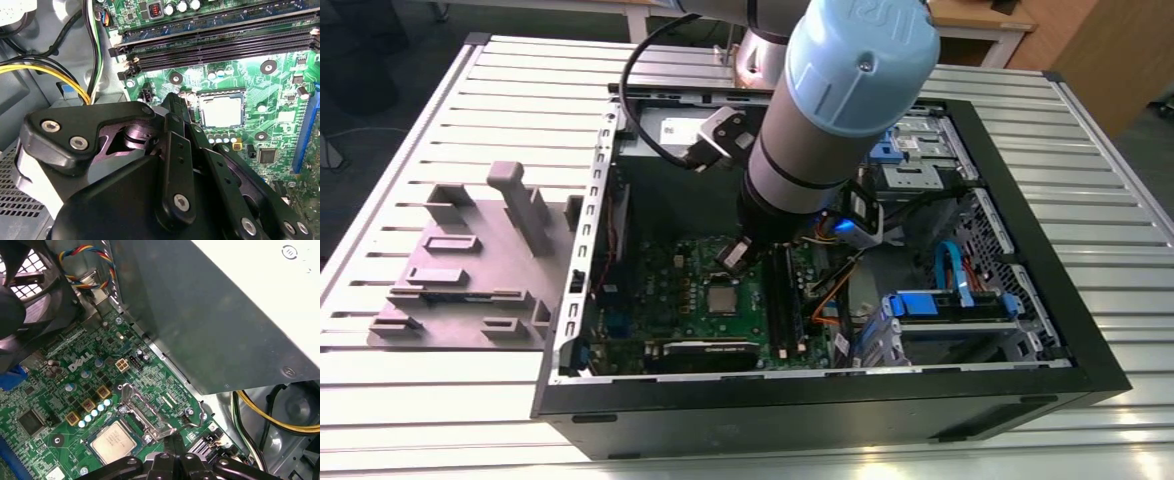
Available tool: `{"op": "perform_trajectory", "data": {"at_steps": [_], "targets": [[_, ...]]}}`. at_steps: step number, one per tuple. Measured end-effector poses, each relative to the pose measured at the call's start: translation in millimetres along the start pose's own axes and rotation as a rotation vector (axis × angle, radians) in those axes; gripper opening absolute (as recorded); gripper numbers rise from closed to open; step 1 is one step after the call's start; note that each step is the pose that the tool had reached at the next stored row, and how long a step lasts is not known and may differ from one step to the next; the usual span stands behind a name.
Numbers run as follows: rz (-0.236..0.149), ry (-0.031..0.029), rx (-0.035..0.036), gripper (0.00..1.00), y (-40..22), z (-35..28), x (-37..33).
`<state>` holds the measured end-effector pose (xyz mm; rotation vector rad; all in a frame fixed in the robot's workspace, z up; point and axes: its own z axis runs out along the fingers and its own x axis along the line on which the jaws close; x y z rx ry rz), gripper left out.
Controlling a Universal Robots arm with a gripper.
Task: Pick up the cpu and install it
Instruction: 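Close the cpu cover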
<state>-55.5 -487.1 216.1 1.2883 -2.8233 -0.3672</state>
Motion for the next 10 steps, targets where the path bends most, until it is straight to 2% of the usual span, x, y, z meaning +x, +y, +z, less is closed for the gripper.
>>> {"op": "perform_trajectory", "data": {"at_steps": [10], "targets": [[-0.029, 0.0059, -0.003, 0.1, -1.9, -0.5, 0.2]]}}
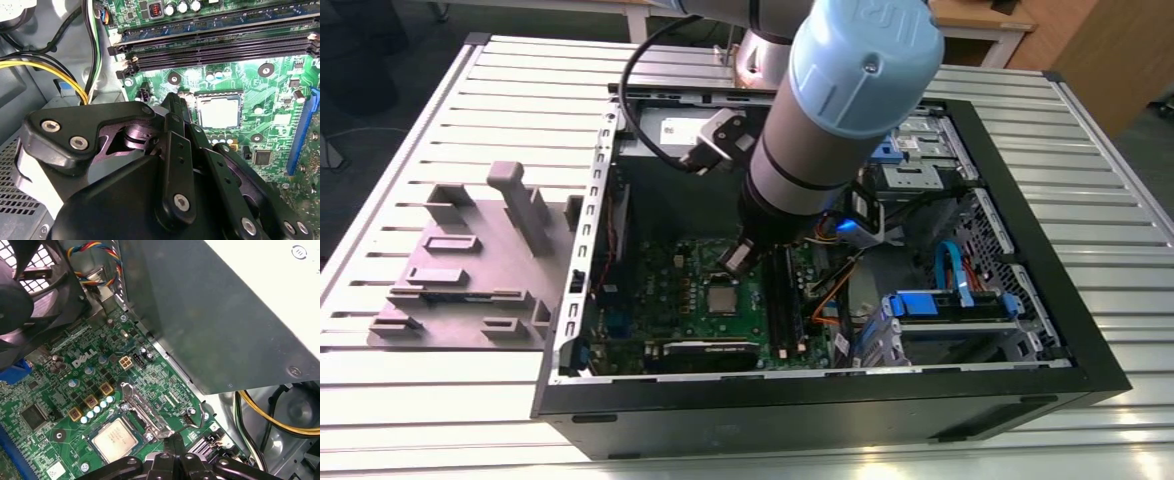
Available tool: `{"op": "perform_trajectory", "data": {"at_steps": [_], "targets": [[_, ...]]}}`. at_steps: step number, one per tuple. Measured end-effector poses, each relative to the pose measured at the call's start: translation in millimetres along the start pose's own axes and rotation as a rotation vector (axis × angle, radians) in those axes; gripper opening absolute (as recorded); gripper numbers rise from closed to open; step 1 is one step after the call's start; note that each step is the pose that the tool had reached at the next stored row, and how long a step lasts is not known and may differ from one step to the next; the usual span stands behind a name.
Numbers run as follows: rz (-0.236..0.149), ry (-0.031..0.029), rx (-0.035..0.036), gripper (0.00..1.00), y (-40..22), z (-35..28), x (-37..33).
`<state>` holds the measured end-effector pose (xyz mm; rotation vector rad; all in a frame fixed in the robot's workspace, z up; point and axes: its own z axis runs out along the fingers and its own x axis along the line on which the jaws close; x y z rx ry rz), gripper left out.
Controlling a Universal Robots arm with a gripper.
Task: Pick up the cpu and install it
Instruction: 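Close the cpu cover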
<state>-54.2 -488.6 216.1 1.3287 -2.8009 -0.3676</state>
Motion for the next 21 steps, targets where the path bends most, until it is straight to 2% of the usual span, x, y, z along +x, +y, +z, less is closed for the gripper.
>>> {"op": "perform_trajectory", "data": {"at_steps": [21], "targets": [[-0.066, 0.015, -0.0057, 0.1, -4.8, -1.3, 2.5]]}}
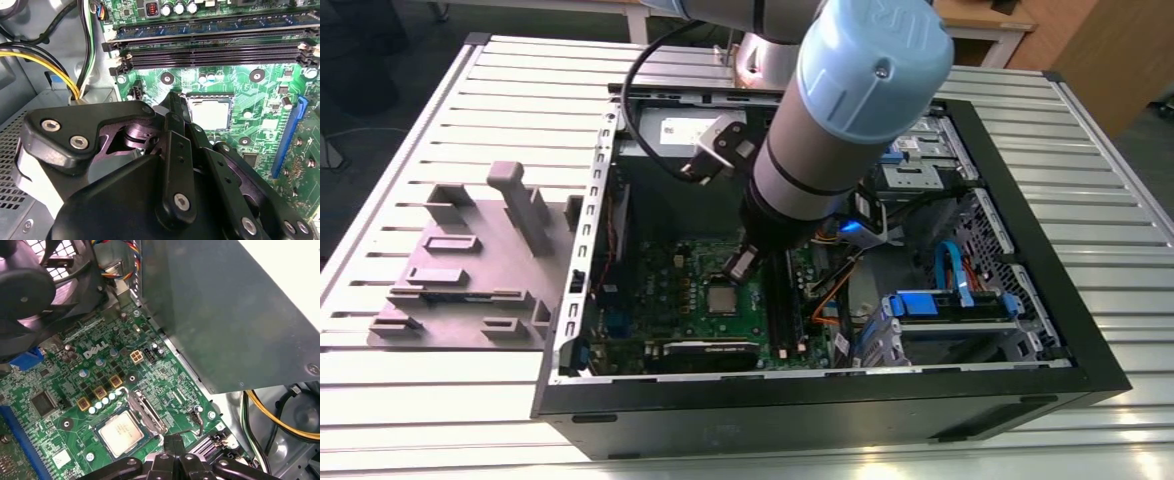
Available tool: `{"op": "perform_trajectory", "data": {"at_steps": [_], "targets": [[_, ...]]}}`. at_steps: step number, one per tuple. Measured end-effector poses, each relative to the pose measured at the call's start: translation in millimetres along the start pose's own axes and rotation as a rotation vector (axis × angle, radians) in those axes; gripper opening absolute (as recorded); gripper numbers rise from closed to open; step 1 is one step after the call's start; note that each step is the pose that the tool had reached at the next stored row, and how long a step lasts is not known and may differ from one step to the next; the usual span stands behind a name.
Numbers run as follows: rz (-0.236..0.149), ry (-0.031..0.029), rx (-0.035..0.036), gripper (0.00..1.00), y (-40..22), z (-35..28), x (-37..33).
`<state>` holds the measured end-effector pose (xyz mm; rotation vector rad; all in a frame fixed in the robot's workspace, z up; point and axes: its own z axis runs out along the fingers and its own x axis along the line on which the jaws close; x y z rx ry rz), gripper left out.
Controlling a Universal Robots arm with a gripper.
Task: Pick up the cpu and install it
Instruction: 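Close the cpu cover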
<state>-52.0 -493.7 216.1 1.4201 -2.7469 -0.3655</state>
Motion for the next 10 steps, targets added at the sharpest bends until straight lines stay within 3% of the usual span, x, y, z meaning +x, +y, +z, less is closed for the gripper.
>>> {"op": "perform_trajectory", "data": {"at_steps": [10], "targets": [[-0.032, 0.007, -0.003, 0.1, -2.3, -0.6, 0.7]]}}
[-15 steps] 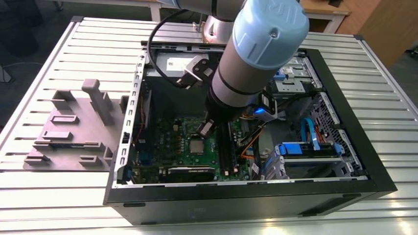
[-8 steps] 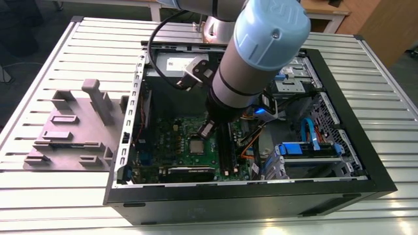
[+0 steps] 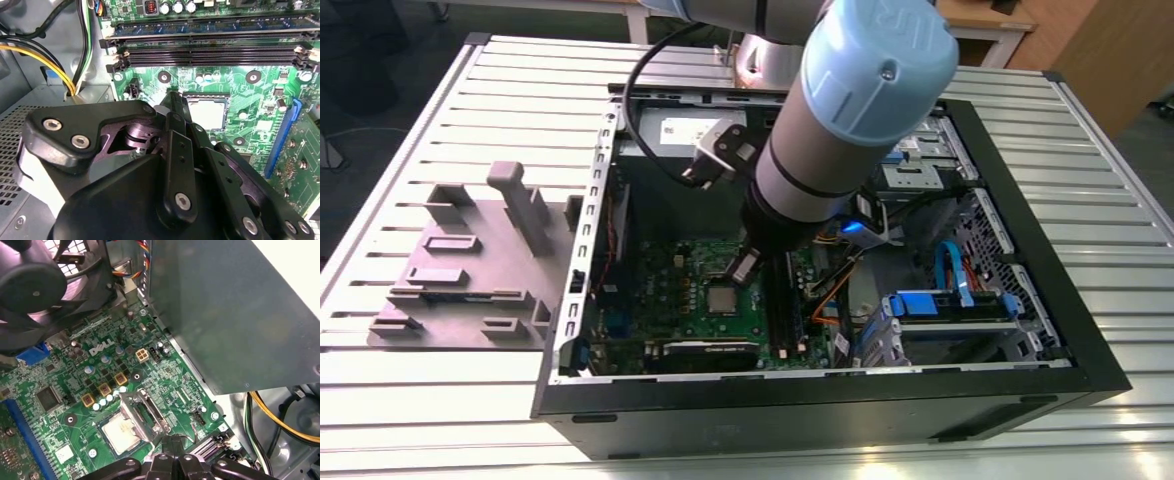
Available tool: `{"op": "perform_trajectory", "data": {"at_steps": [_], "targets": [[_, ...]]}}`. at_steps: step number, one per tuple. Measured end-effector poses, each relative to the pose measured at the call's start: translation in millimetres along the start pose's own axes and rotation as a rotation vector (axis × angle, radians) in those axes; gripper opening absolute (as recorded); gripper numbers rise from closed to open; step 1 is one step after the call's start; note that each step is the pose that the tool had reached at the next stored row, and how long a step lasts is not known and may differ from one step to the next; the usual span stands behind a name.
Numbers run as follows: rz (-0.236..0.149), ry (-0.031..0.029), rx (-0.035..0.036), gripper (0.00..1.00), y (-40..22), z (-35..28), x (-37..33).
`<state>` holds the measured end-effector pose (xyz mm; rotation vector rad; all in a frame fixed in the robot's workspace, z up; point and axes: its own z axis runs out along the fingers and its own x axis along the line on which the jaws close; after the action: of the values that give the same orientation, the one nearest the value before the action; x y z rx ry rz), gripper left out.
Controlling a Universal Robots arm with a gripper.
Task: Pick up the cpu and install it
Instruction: 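Close the cpu cover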
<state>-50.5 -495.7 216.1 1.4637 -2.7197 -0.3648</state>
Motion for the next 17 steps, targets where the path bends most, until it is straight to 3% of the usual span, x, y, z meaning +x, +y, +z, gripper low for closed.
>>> {"op": "perform_trajectory", "data": {"at_steps": [12, 17], "targets": [[-0.014, 0.0032, -0.0014, 0.1, -5.3, -1.0, -2.9], [-0.014, 0.0034, -0.0015, 0.1, -4.2, -6.2, -3.3]]}}
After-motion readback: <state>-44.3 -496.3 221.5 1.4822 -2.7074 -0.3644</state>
